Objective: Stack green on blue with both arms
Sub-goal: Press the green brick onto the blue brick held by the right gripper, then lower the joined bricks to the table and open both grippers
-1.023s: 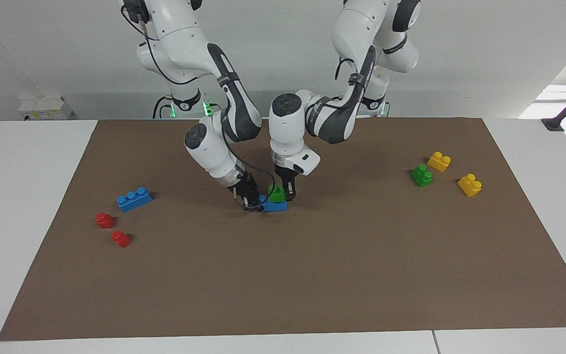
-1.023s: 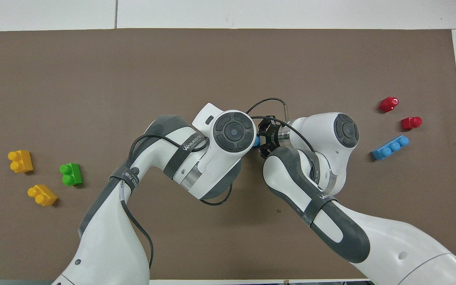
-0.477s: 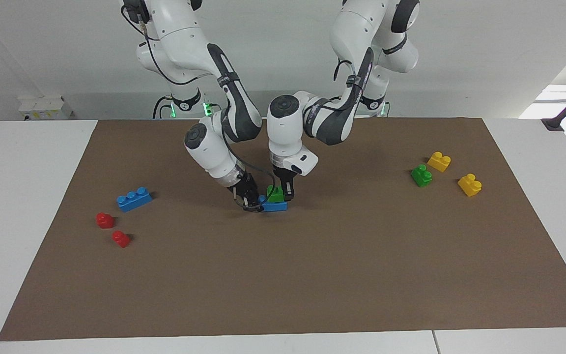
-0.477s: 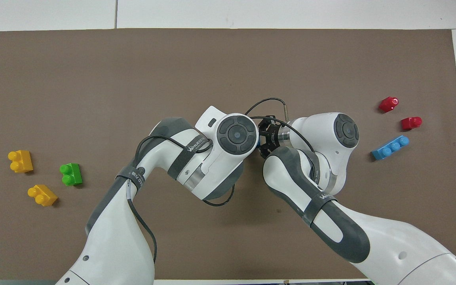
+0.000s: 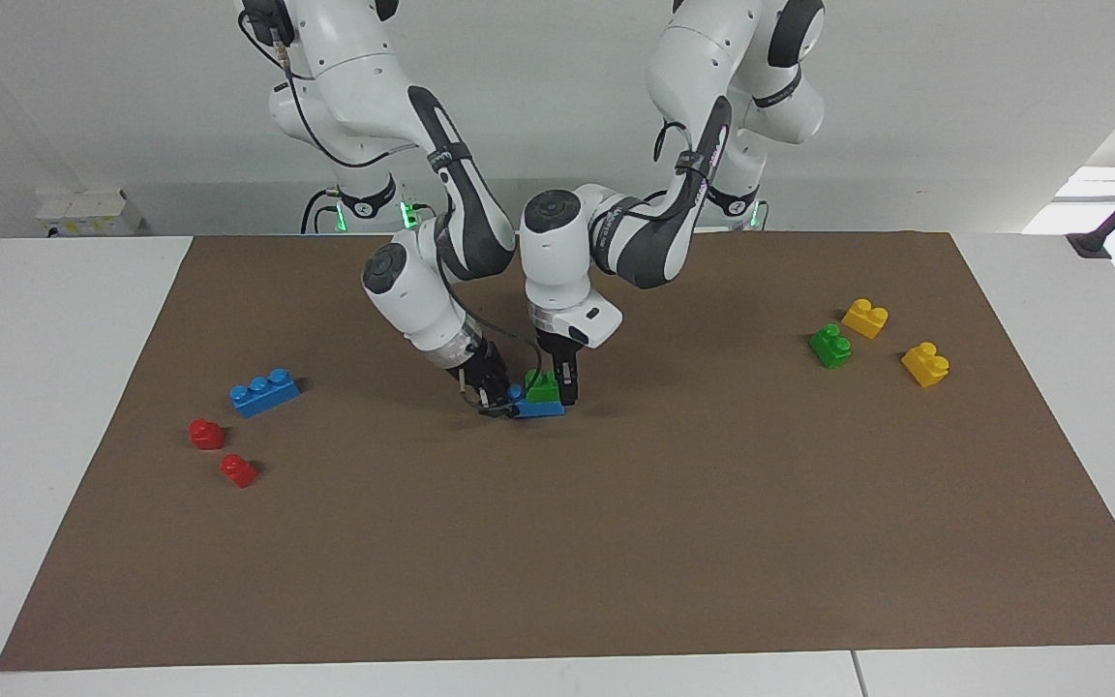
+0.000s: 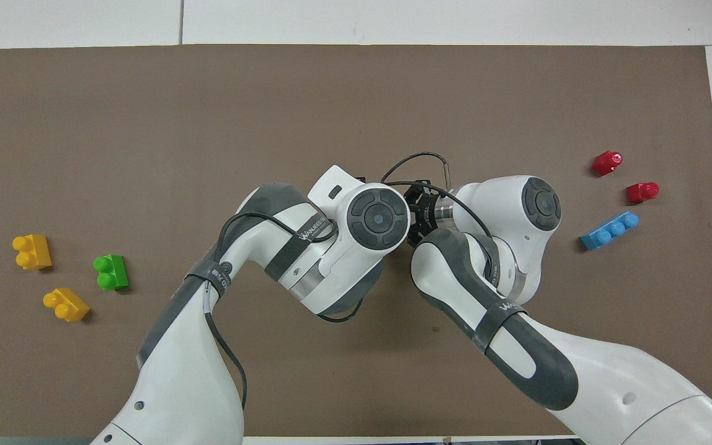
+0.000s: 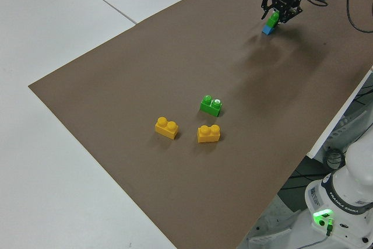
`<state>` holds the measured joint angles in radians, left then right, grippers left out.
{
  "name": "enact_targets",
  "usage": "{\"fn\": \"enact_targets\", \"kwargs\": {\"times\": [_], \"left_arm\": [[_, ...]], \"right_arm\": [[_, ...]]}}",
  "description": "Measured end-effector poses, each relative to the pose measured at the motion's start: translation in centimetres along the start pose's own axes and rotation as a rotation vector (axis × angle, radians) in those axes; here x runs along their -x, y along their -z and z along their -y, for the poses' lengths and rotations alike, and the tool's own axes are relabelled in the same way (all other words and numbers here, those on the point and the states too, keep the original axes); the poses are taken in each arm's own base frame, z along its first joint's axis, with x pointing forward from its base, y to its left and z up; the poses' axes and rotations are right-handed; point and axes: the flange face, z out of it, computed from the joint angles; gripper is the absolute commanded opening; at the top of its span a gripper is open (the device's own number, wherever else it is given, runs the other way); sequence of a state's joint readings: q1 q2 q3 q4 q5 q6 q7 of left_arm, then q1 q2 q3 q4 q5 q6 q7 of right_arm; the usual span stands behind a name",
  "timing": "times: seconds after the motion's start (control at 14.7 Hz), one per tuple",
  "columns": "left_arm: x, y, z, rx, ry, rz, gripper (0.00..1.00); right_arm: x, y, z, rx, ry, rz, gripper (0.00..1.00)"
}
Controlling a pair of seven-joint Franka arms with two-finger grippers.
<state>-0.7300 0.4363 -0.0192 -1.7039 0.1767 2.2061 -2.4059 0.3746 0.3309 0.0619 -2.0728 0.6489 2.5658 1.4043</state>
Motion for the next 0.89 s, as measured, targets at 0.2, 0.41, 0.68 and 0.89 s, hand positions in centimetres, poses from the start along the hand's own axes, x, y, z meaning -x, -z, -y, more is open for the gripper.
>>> {"fn": "enact_targets", "kwargs": {"times": [0.2,0.41,0.68,0.89], "left_arm": [[0.0,0.0,0.0,0.0,-0.001,0.0,1.0],[0.0,0.1,0.0,0.003,-0.006,0.001,1.0],[-0.8,0.5,-0.8,0.011,-0.098,-0.001,1.0],[-2.5,0.7,-2.1,0.015,-0.203,-0.007,1.0]], "right_arm": [[0.0,0.0,0.0,0.0,0.0,0.0,0.64],[-0.4,-0.2,0.0,0.003,-0.006,-0.004,0.78],[-0.6,-0.4,0.0,0.004,-0.008,-0.006,0.79],[-1.8,0.2,0.6,-0.009,-0.028,-0.008,0.81]]}}
